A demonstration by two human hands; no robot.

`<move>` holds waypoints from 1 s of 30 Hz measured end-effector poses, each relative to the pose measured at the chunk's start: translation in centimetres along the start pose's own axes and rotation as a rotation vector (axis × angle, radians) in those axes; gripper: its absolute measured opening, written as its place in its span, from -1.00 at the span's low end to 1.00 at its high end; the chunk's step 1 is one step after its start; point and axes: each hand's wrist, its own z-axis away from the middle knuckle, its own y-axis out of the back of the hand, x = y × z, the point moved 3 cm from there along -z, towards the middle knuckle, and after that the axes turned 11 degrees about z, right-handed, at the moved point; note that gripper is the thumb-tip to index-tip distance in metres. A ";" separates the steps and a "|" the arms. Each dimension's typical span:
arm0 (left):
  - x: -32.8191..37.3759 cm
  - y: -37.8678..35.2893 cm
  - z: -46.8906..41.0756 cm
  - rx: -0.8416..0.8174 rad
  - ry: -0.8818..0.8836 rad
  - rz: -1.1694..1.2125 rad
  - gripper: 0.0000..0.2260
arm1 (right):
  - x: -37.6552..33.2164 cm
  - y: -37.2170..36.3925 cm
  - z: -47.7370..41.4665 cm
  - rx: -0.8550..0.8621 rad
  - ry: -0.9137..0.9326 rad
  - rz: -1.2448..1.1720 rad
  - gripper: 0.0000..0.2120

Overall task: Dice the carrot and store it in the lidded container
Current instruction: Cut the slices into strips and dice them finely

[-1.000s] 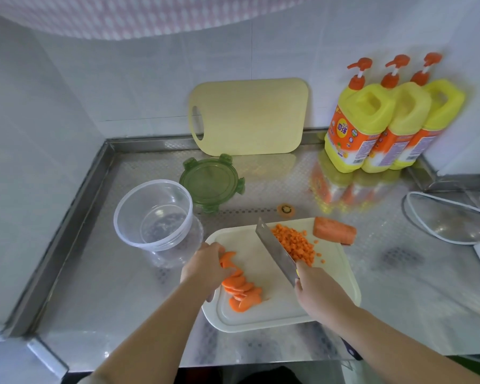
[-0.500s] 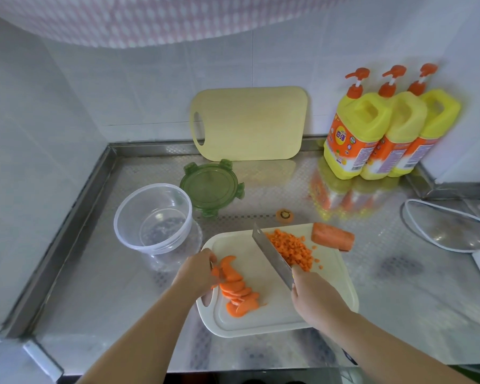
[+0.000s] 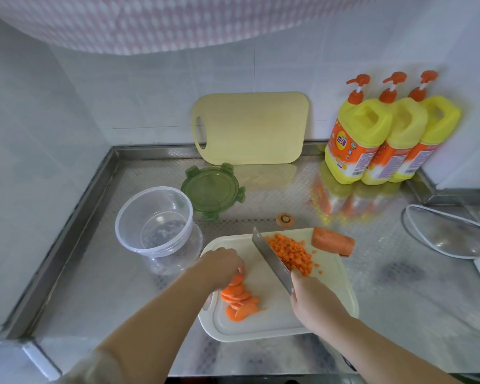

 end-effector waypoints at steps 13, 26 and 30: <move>-0.2 0.3 0.1 -0.058 0.037 -0.290 -0.73 | 0.0 0.2 -0.1 -0.019 0.003 -0.039 -0.92; 0.9 2.4 -2.3 -0.080 0.001 0.083 -0.69 | 0.0 0.5 -0.1 -0.023 0.010 -0.019 -0.92; 0.3 1.8 -3.0 -0.012 0.031 0.181 -0.60 | 0.1 0.3 -0.2 -0.030 0.001 -0.060 -0.95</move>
